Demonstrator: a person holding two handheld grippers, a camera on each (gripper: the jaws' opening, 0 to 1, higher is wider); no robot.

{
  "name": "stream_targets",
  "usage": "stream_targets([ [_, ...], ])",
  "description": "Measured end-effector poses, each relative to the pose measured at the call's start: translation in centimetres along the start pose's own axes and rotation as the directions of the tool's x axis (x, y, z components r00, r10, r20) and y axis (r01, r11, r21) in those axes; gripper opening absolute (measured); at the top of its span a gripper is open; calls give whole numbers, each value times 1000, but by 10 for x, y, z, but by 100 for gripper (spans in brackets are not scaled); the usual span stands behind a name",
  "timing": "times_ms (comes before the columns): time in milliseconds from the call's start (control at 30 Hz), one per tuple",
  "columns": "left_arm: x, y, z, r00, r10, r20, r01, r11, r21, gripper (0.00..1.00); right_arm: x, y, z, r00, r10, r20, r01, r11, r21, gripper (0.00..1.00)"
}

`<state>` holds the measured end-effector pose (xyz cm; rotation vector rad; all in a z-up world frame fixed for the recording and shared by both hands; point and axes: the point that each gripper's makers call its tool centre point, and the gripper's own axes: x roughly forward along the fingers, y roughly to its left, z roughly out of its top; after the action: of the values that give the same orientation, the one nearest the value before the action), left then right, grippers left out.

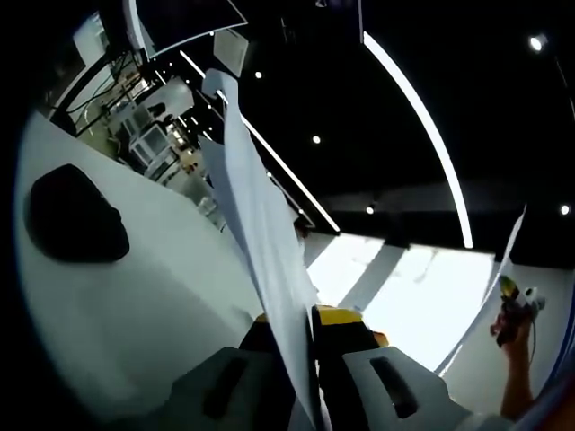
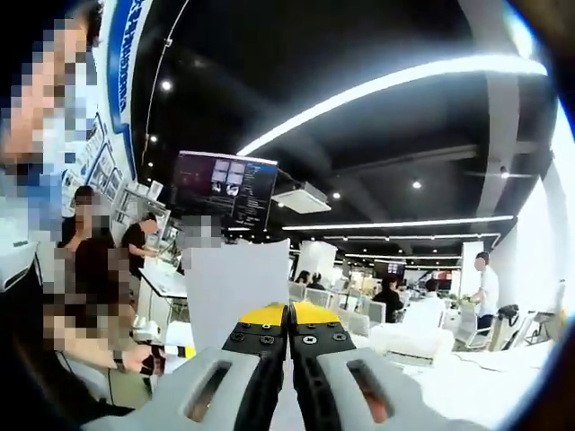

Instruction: Organize the stack of printing papers by aligning and flattening the scattered papers on the table

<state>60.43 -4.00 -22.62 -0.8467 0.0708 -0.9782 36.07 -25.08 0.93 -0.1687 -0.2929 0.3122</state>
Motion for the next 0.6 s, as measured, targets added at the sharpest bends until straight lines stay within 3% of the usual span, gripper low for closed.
stream_targets([
  [600, 1, 0, 0, 1000, -4, 1, 4, 1000, -4, 8, 44, -1, -35, 998, 52, -46, -43, 982, 185, 0],
])
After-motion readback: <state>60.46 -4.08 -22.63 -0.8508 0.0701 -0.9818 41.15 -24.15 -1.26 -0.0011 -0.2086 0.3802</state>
